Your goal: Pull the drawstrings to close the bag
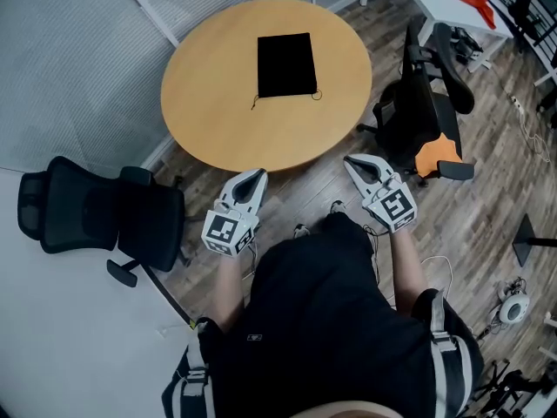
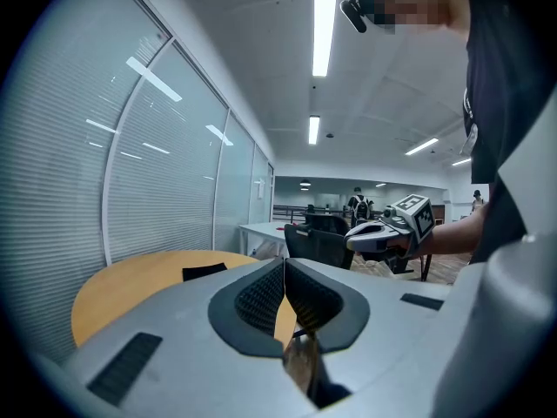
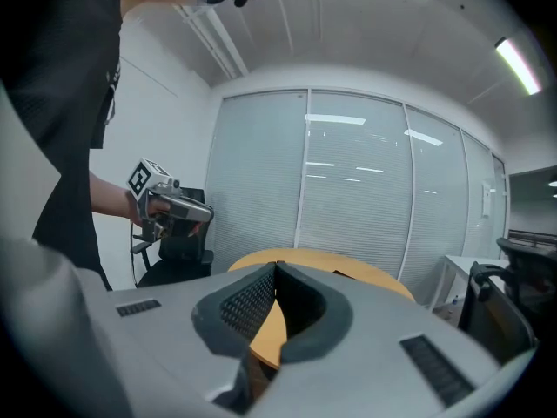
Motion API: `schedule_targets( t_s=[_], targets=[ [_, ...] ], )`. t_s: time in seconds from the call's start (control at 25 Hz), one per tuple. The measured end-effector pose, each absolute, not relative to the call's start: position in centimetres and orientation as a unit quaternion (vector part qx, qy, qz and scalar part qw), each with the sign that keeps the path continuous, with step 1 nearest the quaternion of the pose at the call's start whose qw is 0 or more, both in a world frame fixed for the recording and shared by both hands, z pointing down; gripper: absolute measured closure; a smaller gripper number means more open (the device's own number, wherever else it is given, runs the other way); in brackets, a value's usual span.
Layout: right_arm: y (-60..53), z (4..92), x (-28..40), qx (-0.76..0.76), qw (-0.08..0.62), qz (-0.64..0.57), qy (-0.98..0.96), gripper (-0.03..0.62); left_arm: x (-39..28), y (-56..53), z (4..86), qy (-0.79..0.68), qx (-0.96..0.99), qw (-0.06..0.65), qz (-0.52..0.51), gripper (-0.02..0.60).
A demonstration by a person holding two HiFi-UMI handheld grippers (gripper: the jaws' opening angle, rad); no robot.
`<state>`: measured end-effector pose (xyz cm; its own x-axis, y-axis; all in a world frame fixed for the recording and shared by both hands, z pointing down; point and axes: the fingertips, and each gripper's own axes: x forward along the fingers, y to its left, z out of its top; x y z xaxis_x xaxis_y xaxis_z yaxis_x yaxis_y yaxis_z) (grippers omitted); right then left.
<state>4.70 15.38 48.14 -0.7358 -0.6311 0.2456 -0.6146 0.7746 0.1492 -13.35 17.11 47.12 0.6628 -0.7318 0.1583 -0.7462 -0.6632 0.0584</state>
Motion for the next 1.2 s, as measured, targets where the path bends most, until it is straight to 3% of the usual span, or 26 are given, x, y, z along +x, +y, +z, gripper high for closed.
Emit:
schedule_targets(
  t_s=[0.2,0.72,1.2],
  targets=[
    [15.1,48.7,4.3,0.3,0.166,-0.057,-0.938,0.536,-12.9,16.5,47.4,-0.418,0.904,0.064,0.063,0.565],
    [11.1,48.8,6.5,0.246,0.113,0.001,-0.963,0.536,-10.0,12.5,46.8,-0.454,0.885,0.07,0.078,0.566],
    [7.0,49.1,9.4,0.207,0.13,-0.007,-0.969,0.536,-6.1,9.3,46.5,-0.488,0.866,0.071,0.081,0.566]
  ],
)
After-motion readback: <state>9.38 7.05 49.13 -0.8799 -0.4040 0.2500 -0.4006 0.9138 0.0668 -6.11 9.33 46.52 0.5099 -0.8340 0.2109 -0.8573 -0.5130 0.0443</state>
